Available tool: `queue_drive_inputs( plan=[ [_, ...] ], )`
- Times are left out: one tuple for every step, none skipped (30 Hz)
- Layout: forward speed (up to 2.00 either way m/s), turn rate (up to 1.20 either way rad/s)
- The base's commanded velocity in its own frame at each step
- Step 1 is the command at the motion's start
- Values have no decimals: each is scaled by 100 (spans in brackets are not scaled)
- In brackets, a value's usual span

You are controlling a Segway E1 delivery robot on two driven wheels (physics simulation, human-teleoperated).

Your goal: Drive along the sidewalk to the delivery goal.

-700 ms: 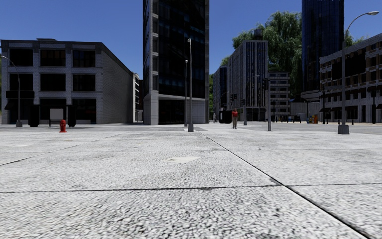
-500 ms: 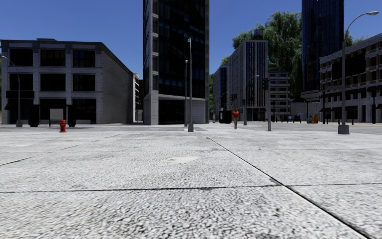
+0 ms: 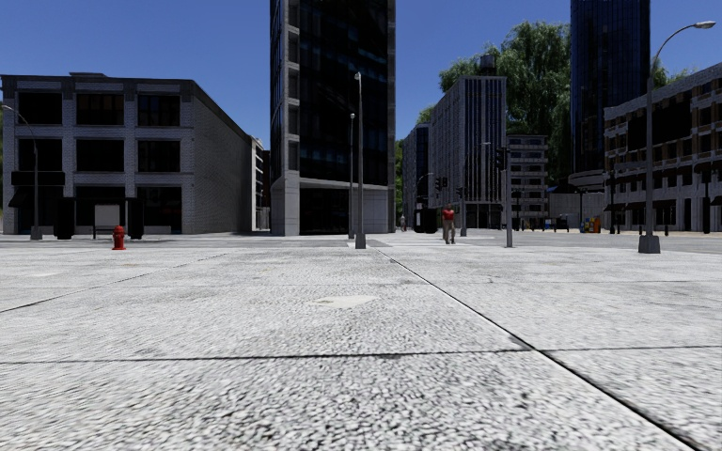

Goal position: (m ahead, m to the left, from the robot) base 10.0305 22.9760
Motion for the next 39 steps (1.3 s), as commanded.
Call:
queue_drive_inputs(
  plan=[
    [0, 0],
    [0, 0],
    [0, 0],
    [0, 0],
    [0, 0],
    [0, 0],
    [0, 0],
    [0, 0],
    [0, 0],
    [4, 0],
    [4, 0],
    [24, 0],
    [46, 0],
    [64, 0],
    [68, 0],
    [68, 0],
    [69, 0],
    [70, 0],
    [70, 0],
    [74, 0],
    [77, 0],
    [80, 0],
    [82, 0],
    [82, 0],
    [90, 0],
    [97, 1],
    [104, 1],
    [104, 1],
    [106, 1],
    [109, 1],
    [110, 1],
    [110, 1],
    [110, 4],
    [111, 9],
    [111, 11],
    [111, 11],
    [111, 13],
    [111, 19],
    [111, 22]
  ],
)
